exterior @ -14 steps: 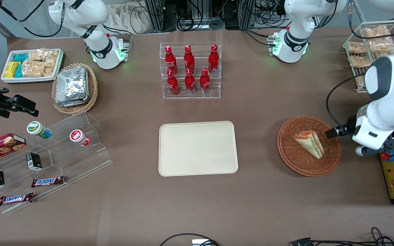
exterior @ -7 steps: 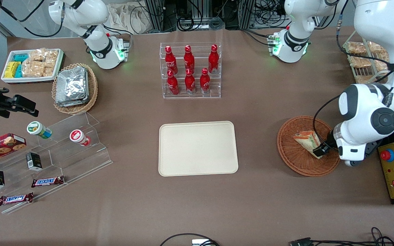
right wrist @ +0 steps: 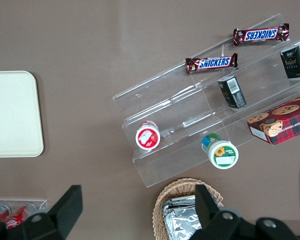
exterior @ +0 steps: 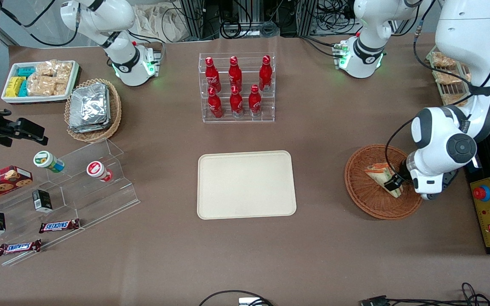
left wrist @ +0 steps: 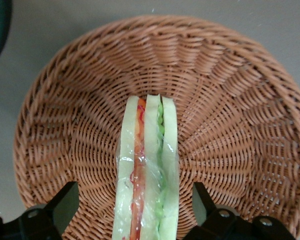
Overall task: Place sandwich from basket to tray
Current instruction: 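Close the left gripper on the sandwich's wrapped edge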
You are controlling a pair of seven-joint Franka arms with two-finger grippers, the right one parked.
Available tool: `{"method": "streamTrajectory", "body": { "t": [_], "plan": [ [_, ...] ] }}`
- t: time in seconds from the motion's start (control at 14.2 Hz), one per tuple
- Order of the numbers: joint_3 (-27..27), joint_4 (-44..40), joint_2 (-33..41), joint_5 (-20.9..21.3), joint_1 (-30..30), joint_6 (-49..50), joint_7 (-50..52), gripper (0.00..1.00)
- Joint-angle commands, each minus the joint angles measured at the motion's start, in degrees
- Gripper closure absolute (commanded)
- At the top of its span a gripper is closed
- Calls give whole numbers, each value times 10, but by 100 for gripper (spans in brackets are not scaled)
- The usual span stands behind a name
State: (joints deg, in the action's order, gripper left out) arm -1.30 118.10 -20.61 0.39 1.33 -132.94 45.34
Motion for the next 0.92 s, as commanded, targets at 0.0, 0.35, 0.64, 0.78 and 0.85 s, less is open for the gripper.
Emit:
{"method": "streamTrajectory", "body": {
  "t": [0.0, 0.35, 0.64, 0.78, 0.85],
  "plan": [
    [-2, -3, -15, -23, 0, -8, 6, 12],
    [-5, -15, -11, -16, -6, 11, -10, 100],
    [-5, -101, 6, -16, -5, 144, -66, 100],
    [-5, -152, 12, -16, -5, 215, -114, 100],
    [-5, -184, 17, -16, -5, 254, -144, 100]
  ]
}}
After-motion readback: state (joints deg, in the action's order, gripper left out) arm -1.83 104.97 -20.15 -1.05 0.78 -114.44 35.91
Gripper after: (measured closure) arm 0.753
